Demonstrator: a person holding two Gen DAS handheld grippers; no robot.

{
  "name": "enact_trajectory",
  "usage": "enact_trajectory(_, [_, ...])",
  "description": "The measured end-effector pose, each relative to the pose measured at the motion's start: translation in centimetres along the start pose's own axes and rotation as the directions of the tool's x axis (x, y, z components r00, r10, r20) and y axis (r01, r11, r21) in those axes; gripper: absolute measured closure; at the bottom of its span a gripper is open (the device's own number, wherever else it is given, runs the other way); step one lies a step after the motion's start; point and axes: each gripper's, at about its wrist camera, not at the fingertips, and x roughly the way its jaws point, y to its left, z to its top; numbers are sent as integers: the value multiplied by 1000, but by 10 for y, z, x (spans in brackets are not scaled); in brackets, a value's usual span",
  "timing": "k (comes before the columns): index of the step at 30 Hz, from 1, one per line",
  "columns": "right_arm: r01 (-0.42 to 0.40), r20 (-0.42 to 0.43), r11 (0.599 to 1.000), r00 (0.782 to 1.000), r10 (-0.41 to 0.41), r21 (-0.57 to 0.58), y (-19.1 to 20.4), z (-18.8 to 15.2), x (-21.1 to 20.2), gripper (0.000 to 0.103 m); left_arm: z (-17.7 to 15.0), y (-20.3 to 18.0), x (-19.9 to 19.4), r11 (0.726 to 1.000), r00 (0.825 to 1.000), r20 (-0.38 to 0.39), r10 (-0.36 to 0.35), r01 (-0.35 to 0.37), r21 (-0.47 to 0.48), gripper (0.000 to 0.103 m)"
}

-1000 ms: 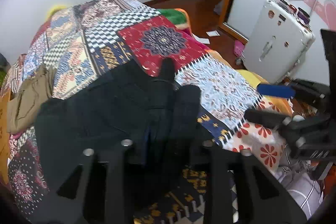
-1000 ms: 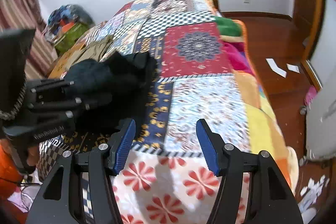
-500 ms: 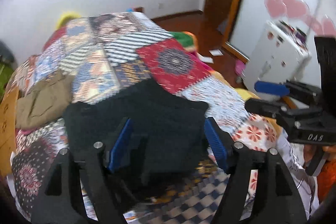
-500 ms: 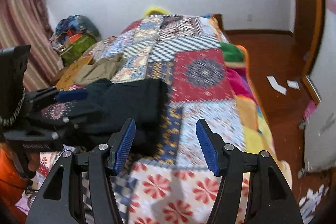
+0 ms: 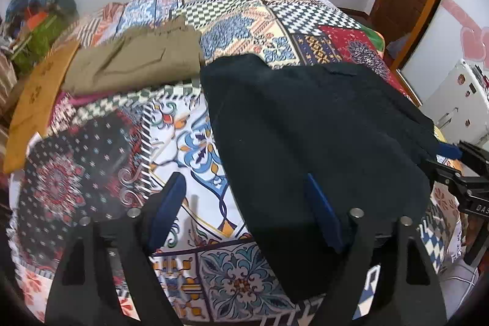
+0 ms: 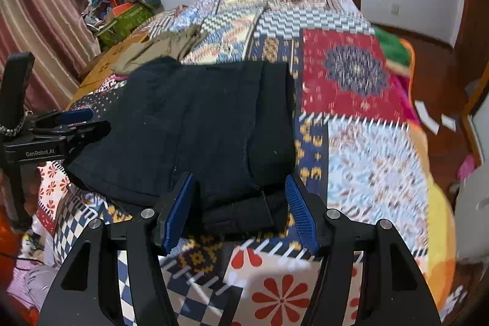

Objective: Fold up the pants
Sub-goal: 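Lower the folded black pants onto the quilt and open the left gripper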

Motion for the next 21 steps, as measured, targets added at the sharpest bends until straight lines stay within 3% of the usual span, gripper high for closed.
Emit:
enact_trajectory(7, [-2,-16,1000,1000,3,16,-6,-6,5,38,-7,12,21,991,995,-28,-97,93,-100,21])
enact_trajectory(13, [45,-6,995,999,-46,-90,-7,5,13,37,-12,1,1,995,995,-12,-102,101,-10,26])
enact_trajectory(21, [85,-13,982,996,-89,-167,-26,34,37,37,-11,-23,-5,986,986,-22,-165,165,10,32])
